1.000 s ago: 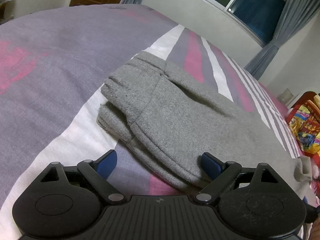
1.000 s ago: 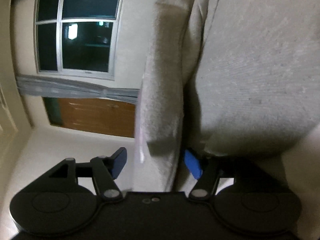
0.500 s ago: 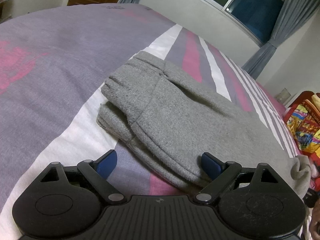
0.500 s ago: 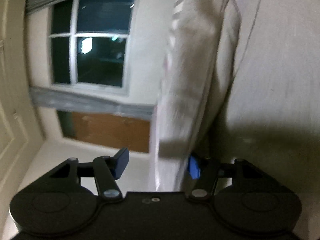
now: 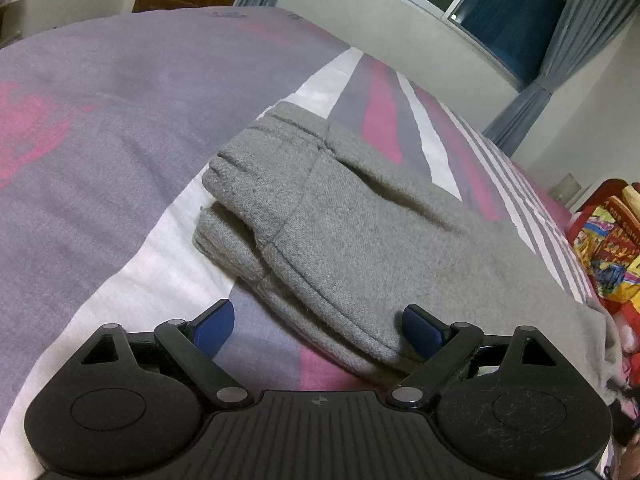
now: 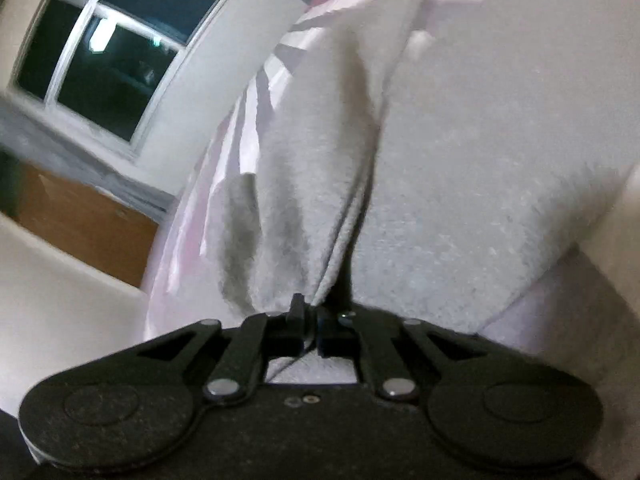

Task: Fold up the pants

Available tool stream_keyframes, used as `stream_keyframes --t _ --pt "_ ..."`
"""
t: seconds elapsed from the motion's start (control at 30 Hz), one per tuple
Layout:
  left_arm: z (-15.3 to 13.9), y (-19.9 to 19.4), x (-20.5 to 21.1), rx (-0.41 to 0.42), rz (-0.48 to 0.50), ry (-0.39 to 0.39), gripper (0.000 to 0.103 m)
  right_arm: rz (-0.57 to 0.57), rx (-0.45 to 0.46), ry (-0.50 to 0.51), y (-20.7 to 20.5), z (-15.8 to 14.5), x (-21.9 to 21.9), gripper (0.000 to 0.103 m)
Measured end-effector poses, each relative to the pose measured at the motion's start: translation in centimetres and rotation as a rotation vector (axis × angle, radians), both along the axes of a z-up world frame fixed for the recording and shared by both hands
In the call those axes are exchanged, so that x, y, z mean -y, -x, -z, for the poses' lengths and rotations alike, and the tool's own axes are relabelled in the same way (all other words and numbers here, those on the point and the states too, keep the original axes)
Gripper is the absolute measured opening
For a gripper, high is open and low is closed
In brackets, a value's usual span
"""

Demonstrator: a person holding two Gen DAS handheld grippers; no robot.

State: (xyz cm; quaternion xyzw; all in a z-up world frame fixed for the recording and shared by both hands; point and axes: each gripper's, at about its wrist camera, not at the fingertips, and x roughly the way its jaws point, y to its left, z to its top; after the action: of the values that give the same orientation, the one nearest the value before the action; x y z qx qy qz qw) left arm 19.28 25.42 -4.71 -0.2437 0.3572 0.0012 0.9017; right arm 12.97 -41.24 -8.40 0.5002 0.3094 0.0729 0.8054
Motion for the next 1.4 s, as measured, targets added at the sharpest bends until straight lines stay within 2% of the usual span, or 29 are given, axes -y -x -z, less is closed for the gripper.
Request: stream_keyframes --t 0.03,0.1,0.17,0.3,0.37,0.4,0.43,0.47,0.6,0.7,0.77,0.8,0.83,0.9,0.93,1.03,1.07,1.1,1.13,1.33,1.4 --pt "0.0 -0.1 0.0 -0.001 0.0 0.0 0.09 0.021 0.031 -0.015 -0.1 -0.3 0.7 0.026" --pt "0.0 -0.1 0.0 -0.001 -0.002 -0.002 0.09 0.044 0.055 -0.055 -1.0 -0.3 2.1 0.028" --pt "0.0 -0.1 0.1 -0.002 -0.006 -0.004 0.09 0.068 0.079 -0.16 -2.0 0.5 3.9 0.028" --pt "0.0 -0.3 0.2 -0.005 -0.004 -0.006 0.09 0.119 0.206 -0.357 -2.9 1.2 7.3 0.03" --pt "0.0 -0.4 0.2 -0.008 -0.003 -0.009 0.09 0.1 0.208 -0.376 -3.8 1.1 8.0 0.03" --pt "0.0 -0.4 0.3 -0.009 -0.003 -0.01 0.09 0.098 0.191 -0.346 -4.3 0.8 8.0 0.021" --pt "0.0 -0.4 0.3 -0.01 -0.004 -0.011 0.09 0.1 0.166 -0.263 -4.7 0.1 8.0 0.004" --pt "0.0 -0.4 0.3 -0.01 -0.005 -0.012 0.09 0.1 0.159 -0.193 -4.8 -0.7 7.9 0.004" --pt "0.1 -0.4 0.4 -0.005 -0.005 -0.012 0.09 0.121 0.225 -0.042 -2.9 -4.7 6.4 0.004" --pt "0.2 -0.3 0.3 -0.003 -0.003 -0.012 0.09 0.122 0.229 0.095 0.8 -6.6 5.7 0.004" --pt "0.2 -0.4 0.3 -0.004 -0.001 -0.013 0.09 0.136 0.11 0.181 2.3 -5.1 5.8 0.004" --pt "0.2 -0.3 0.3 -0.006 -0.002 -0.014 0.09 0.13 -0.008 0.232 2.0 -3.6 5.8 0.006" --pt "0.0 -0.3 0.3 -0.01 -0.003 -0.012 0.09 0.105 -0.115 0.228 1.3 -1.7 6.0 0.004" --pt "-0.6 -0.1 -0.1 -0.009 -0.028 0.012 0.09 0.124 -0.082 0.063 1.9 0.0 7.6 0.008" --pt "-0.8 0.4 -0.5 0.011 -0.048 0.049 0.09 0.158 -0.046 0.013 2.6 -0.2 8.3 0.02" --pt "-1.2 1.8 -1.7 0.087 -0.101 0.136 0.089 0.167 0.021 0.037 2.9 -1.5 8.6 0.043" --pt "-1.1 2.0 -2.0 0.098 -0.114 0.163 0.086 0.146 0.022 0.049 2.7 -1.7 8.5 0.044" --pt "-1.0 2.1 -2.3 0.106 -0.126 0.193 0.073 0.129 0.016 0.065 2.5 -1.8 8.4 0.044" --pt "-1.0 2.2 -2.6 0.112 -0.144 0.223 0.066 0.115 0.006 0.088 2.3 -1.7 8.1 0.044" --pt "-0.6 1.9 -3.3 0.12 -0.175 0.275 0.064 0.139 0.011 0.062 2.3 -1.8 8.3 0.042" --pt "-0.6 2.0 -3.3 0.132 -0.179 0.271 0.048 0.146 0.016 0.059 2.1 -1.7 8.5 0.042"
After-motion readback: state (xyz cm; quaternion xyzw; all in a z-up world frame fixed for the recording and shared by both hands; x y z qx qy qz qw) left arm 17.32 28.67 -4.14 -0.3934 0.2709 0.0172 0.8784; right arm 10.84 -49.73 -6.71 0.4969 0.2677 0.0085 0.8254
